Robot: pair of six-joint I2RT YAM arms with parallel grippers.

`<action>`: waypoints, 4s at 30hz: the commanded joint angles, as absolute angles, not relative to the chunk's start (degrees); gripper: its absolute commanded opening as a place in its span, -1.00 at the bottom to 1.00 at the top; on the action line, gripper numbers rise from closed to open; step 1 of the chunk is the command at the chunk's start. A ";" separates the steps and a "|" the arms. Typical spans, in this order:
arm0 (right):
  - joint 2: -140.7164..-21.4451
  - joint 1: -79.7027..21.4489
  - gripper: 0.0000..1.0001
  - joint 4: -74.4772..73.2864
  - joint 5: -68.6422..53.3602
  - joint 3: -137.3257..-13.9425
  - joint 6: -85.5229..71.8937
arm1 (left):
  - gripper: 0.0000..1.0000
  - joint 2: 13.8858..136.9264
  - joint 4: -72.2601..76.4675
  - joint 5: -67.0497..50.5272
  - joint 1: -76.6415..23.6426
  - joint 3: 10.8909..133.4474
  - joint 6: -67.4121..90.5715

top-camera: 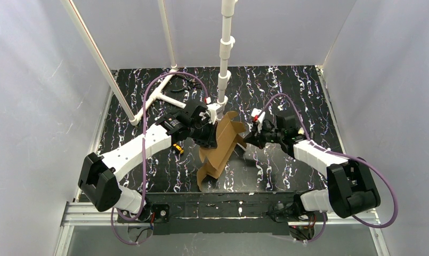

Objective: Fold the paper box

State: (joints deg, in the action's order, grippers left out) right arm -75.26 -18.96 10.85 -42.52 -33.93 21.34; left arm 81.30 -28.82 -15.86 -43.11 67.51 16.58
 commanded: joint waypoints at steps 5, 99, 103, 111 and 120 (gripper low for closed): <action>-78.42 -22.76 -0.73 9.78 -44.04 -35.23 20.74 | -1.00 80.89 -28.55 -16.88 -43.47 66.00 14.35; -111.87 -27.80 0.22 61.95 -51.70 -45.76 13.16 | -1.00 78.90 -24.61 -35.59 -24.87 57.99 20.74; -112.88 -28.18 -0.06 61.32 -52.30 -47.15 12.53 | -1.00 78.88 -24.31 -36.42 -23.69 57.61 21.04; -113.22 -28.73 -0.64 62.66 -53.56 -47.76 10.68 | -1.00 79.05 -23.95 -38.31 -21.34 57.46 21.75; -108.84 -29.00 -0.97 60.64 -51.53 -45.41 10.99 | -1.00 77.89 -24.21 -41.05 -18.94 57.90 22.62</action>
State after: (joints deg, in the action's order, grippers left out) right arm -113.19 -27.57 58.65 -49.69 -45.98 11.46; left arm 80.27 -24.32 -39.68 -20.32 58.41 22.59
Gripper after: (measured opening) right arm 0.043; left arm 0.013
